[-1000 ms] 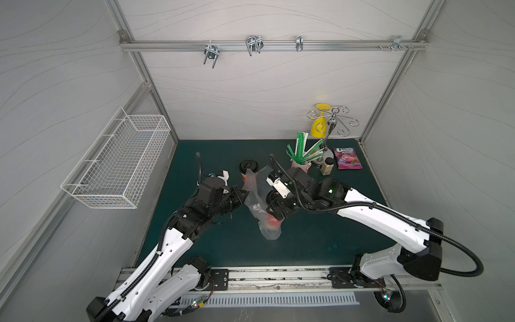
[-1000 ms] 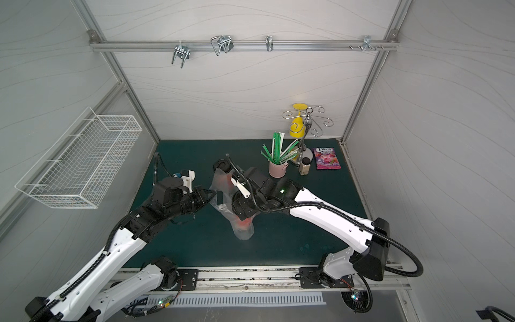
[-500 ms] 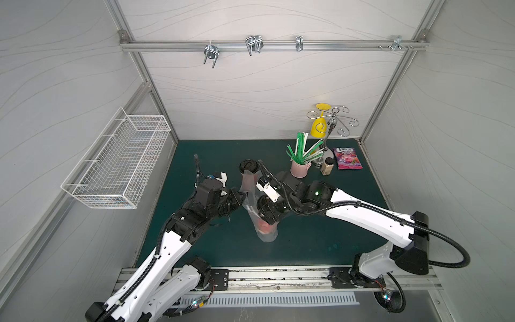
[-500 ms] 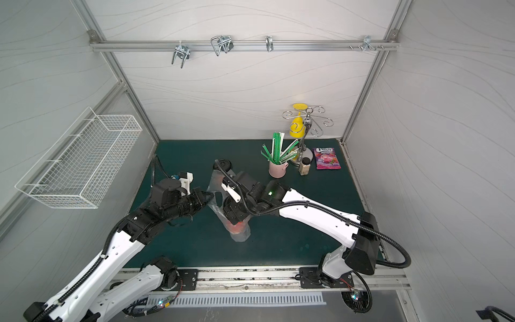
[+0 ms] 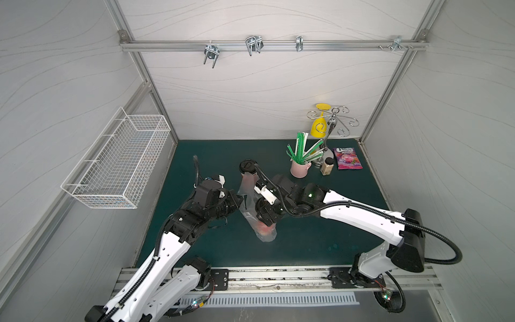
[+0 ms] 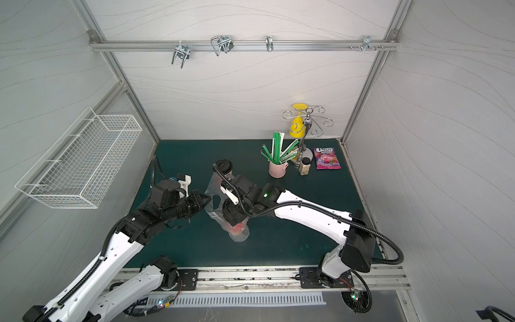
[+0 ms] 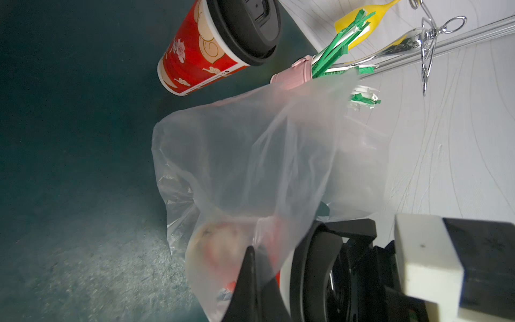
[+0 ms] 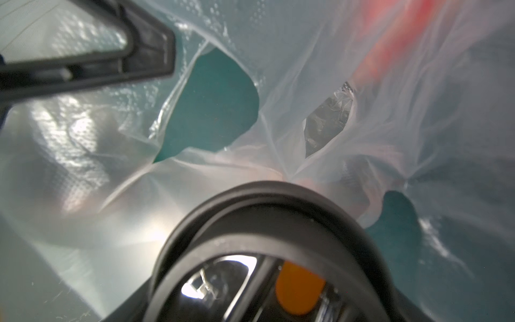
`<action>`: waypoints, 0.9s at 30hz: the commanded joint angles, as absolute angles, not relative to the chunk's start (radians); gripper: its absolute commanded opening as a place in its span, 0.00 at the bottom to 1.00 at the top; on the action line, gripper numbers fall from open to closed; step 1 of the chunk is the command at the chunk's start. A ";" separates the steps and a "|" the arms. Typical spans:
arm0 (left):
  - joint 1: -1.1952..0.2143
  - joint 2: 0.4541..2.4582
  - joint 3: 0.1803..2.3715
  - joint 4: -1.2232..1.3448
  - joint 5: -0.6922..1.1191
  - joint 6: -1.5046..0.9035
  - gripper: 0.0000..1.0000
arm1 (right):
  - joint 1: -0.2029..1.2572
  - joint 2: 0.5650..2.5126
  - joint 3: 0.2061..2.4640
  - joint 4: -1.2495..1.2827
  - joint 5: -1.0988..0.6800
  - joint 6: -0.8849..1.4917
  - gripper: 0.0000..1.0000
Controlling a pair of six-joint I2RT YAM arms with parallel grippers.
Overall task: Pack milk tea into plastic carrier bags
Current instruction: Place the milk tea cup in the plastic carrier bag.
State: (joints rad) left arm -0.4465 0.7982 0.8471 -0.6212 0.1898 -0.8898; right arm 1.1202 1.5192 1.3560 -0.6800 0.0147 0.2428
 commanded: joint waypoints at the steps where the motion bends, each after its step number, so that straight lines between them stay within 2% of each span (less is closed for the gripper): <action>1: -0.439 0.797 0.894 -0.640 0.165 -0.865 0.00 | 1.126 1.473 1.360 -0.693 0.043 0.219 0.84; 9: -0.435 0.798 0.900 -0.652 0.161 -0.862 0.00 | 1.129 1.511 1.317 -0.637 -0.011 0.225 0.84; 22: -0.433 0.769 0.921 -0.718 0.079 -0.855 0.00 | 1.130 1.519 1.286 -0.641 0.050 0.191 0.85; 27: -0.433 0.792 0.961 -0.733 0.120 -0.805 0.00 | 1.131 1.509 1.295 -0.653 0.081 0.181 0.85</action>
State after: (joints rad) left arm -0.4393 0.7872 0.8944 -0.7353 0.1158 -0.8486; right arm 1.1229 1.5173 1.2930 -0.6361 0.0525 0.2070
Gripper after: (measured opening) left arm 0.048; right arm 0.854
